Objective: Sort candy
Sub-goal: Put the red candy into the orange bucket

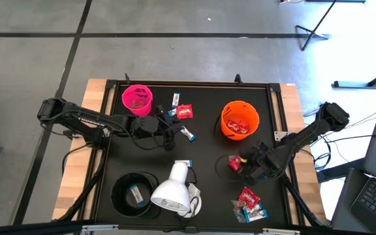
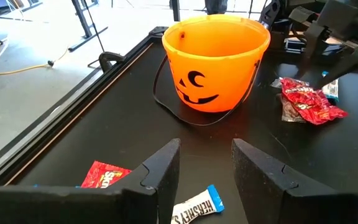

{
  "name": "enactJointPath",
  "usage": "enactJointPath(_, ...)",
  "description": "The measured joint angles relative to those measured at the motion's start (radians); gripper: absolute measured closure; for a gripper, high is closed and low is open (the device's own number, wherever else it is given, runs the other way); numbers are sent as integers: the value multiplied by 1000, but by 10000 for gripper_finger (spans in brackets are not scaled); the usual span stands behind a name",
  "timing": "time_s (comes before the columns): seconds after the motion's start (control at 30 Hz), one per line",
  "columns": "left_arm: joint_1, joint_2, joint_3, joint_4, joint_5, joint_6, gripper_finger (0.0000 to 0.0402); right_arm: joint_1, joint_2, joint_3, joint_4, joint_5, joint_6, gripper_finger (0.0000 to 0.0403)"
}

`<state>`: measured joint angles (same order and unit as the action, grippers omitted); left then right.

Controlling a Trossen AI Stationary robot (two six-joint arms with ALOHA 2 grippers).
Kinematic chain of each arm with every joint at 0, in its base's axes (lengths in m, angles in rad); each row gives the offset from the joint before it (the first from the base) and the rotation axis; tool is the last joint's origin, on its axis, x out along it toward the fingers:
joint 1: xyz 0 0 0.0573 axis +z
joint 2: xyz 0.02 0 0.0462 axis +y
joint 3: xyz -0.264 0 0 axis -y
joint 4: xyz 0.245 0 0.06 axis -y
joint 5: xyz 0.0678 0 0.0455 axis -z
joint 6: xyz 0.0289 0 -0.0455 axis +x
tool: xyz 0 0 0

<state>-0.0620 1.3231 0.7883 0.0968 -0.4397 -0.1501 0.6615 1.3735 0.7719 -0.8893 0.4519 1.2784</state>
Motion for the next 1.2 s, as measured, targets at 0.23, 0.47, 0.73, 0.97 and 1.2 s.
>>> enactJointPath(0.23,0,0,0,0,0,-5,265,40,-1,-15,4,-1,116,238)
enactJointPath(0.47,0,0,0,1,0,-5,265,39,4,-126,100,-19,204,238)
enactJointPath(0.73,0,0,0,1,0,-5,265,38,3,-200,251,-46,214,245)
enactJointPath(0.97,0,0,0,1,0,-5,265,39,3,-200,255,-53,207,335)
enactJointPath(1.2,0,0,0,1,0,-5,265,39,4,-172,250,-90,172,391)
